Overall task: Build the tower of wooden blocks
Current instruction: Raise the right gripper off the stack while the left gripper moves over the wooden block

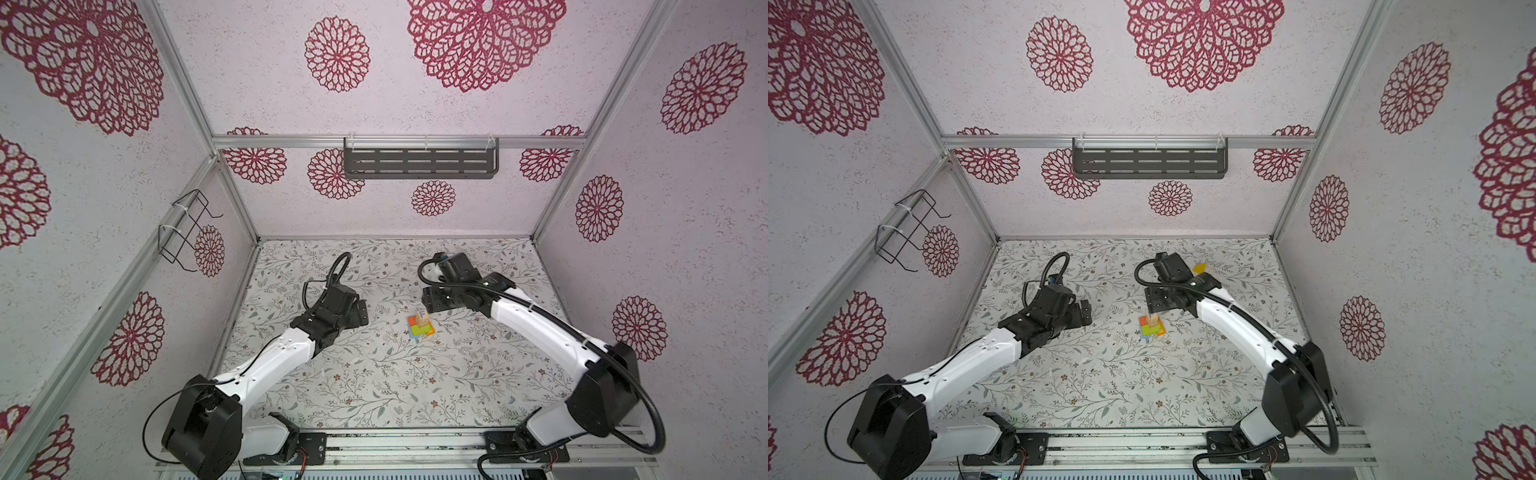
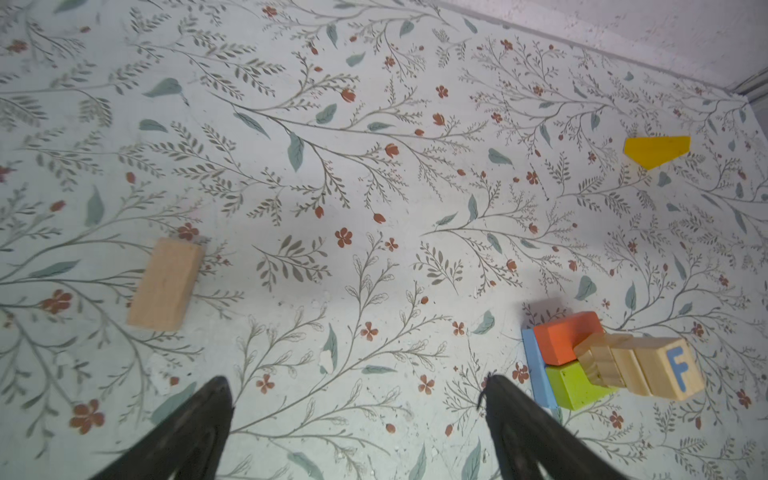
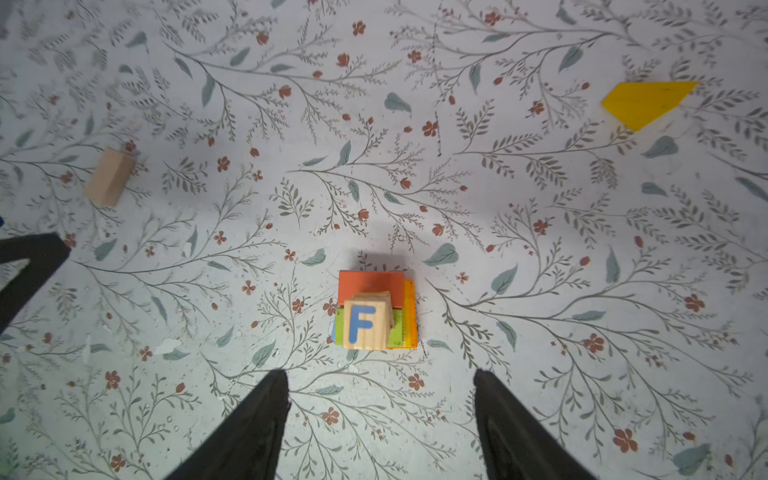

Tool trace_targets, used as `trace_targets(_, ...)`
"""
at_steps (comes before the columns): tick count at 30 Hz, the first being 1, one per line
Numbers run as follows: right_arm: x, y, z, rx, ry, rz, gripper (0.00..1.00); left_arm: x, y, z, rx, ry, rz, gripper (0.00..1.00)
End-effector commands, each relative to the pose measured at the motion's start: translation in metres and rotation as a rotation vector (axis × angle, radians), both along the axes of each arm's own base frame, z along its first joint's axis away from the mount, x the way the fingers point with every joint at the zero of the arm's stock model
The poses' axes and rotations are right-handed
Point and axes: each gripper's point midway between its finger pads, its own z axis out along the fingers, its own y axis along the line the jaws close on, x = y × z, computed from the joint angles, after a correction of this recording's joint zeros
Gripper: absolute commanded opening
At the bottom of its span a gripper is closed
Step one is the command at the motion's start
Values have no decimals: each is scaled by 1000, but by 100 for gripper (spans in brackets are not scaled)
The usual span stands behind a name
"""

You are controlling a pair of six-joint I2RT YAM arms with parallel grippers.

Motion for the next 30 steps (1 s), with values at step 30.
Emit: trace_targets(30,-12,-51,-53,542,-179,-145,98,22,119,-55,239,473,35,81)
